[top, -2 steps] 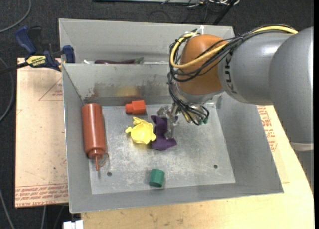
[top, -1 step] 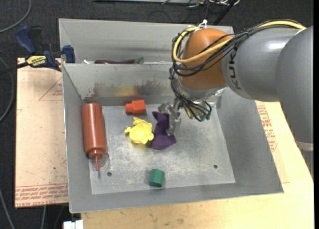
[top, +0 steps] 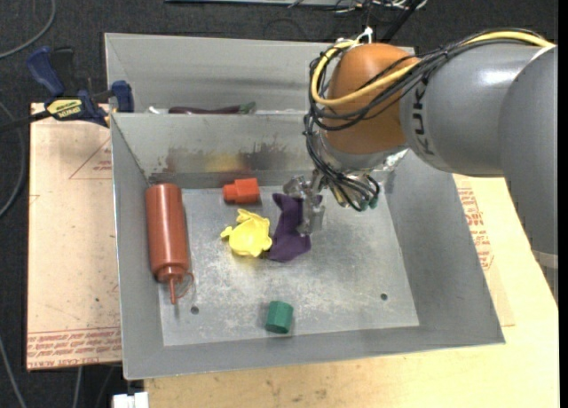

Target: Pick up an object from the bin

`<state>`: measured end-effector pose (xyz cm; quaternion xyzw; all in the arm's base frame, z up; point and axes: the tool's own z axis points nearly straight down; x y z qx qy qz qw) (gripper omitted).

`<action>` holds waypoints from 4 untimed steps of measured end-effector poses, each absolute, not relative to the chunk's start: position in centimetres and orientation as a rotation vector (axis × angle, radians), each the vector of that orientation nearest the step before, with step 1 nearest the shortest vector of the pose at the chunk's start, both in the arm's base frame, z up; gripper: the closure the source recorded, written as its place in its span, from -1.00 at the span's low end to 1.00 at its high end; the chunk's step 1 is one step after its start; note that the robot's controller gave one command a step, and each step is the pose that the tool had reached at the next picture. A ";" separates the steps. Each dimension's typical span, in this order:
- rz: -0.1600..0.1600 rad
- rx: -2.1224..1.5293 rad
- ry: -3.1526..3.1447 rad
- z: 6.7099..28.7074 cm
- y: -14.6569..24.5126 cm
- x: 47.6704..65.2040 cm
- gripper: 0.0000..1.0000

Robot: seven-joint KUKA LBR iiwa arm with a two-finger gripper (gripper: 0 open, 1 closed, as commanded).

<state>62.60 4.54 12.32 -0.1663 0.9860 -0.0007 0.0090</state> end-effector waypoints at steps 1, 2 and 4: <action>-0.002 -0.520 3.079 12.8 4.6 62.6 1.00; -0.001 -0.521 3.083 13.4 4.6 62.5 1.00; -0.001 -0.520 3.079 15.7 4.6 62.6 1.00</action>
Offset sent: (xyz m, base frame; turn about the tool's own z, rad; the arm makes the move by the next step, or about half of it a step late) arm 0.0000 0.0000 0.0423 0.0000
